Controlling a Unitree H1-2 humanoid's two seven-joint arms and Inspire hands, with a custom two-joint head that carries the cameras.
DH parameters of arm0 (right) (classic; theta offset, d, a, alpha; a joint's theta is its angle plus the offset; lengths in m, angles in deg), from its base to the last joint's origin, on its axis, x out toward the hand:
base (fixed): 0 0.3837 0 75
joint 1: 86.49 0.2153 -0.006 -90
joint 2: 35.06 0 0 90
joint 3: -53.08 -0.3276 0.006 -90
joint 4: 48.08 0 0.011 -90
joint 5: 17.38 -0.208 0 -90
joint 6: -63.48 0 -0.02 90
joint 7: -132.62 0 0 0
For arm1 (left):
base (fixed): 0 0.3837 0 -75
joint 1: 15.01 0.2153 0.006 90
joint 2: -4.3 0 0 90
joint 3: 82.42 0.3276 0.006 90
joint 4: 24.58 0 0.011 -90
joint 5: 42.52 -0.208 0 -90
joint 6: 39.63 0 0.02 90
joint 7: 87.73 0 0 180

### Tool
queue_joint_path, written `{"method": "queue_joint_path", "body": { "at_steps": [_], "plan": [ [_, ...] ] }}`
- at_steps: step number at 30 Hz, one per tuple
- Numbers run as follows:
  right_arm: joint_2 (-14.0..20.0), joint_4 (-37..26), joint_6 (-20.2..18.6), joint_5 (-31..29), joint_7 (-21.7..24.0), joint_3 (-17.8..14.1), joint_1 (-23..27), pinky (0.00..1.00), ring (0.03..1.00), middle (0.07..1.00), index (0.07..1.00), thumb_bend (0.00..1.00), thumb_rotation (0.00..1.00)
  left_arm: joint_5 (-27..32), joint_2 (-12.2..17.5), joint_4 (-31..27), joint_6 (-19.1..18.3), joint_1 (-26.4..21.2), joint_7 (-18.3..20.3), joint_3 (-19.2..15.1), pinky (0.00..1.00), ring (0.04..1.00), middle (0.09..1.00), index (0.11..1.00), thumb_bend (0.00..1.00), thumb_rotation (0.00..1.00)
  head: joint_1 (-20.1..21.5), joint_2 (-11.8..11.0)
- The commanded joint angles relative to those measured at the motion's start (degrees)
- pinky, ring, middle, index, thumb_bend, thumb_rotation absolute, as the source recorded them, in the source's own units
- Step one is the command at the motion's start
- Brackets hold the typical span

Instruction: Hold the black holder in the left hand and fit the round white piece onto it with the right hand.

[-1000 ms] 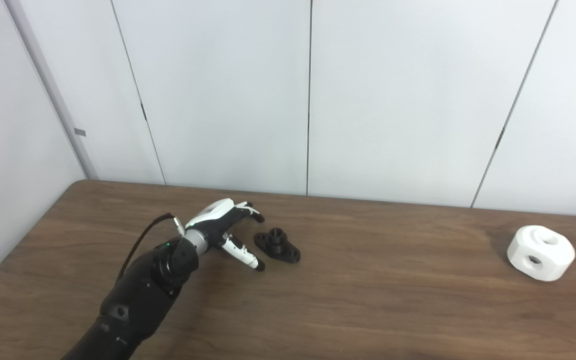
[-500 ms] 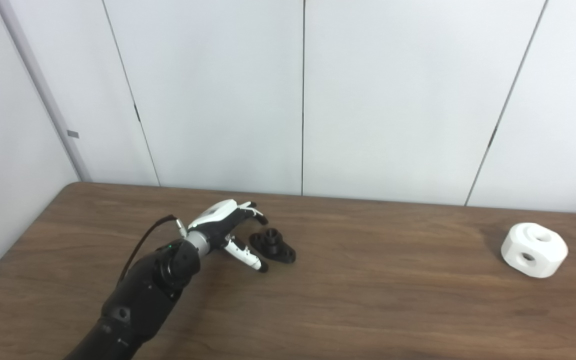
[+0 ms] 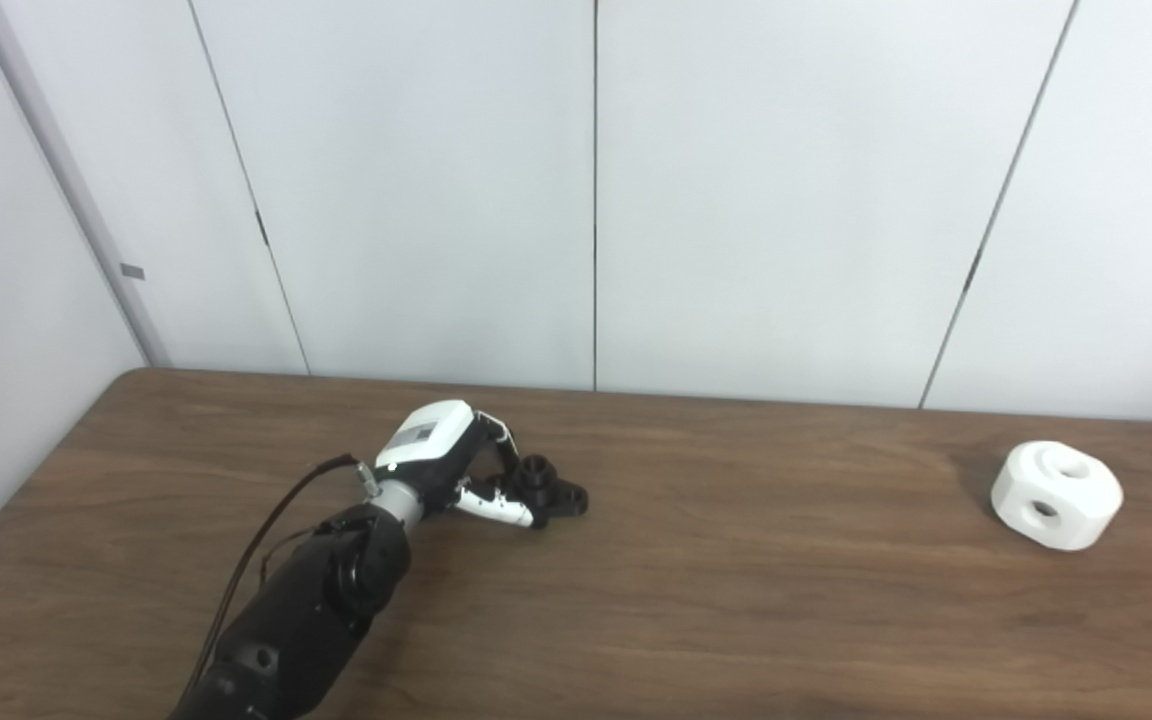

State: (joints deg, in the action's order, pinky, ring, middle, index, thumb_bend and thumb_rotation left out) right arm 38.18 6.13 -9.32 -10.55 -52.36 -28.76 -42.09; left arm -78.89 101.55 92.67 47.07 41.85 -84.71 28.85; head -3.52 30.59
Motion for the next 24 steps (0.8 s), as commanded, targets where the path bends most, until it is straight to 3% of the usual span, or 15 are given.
{"method": "queue_joint_path", "body": {
  "at_steps": [1,8,12,16,19,24],
  "plan": [
    [-1.6,-1.1,2.4,0.0,-0.5,0.2,-0.6,0.59,0.729,0.732,0.725,0.3,0.66,-1.4,0.4,-0.2,-1.1,-0.2,2.0,1.1,0.73,0.876,0.797,0.481,0.52,0.04,0.1,0.1],
    [-1.4,-0.5,2.7,-0.7,-0.5,0.0,0.8,0.6,0.726,0.721,0.724,0.32,0.66,-1.1,0.7,-4.0,-1.5,0.8,3.1,0.8,0.68,0.87,0.797,0.481,0.52,0.04,1.3,0.5],
    [-1.7,-0.3,2.3,0.0,-0.6,-0.5,2.3,0.56,0.727,0.71,0.721,0.32,0.67,-1.4,0.9,-7.6,-1.7,2.1,3.9,1.1,0.72,0.871,0.797,0.48,0.52,0.04,3.2,1.0],
    [-2.2,-0.5,2.2,1.4,-0.9,-1.0,3.5,0.54,0.718,0.701,0.717,0.27,0.66,-2.4,1.3,-12.6,-1.4,5.0,4.2,1.3,0.72,0.842,0.781,0.481,0.52,0.04,4.7,1.3],
    [-2.5,-0.5,2.1,2.1,-1.1,-1.2,4.5,0.5,0.689,0.689,0.702,0.22,0.64,-3.4,0.9,-16.6,-3.4,7.1,5.6,1.1,0.72,0.834,0.779,0.482,0.52,0.04,5.8,1.5],
    [-2.1,-0.3,2.0,1.2,-0.8,-1.1,5.7,0.5,0.692,0.693,0.704,0.24,0.63,-3.8,-0.7,-22.9,-6.0,10.6,7.5,1.0,0.7,0.837,0.786,0.481,0.52,0.04,6.9,1.7]
  ]
}}
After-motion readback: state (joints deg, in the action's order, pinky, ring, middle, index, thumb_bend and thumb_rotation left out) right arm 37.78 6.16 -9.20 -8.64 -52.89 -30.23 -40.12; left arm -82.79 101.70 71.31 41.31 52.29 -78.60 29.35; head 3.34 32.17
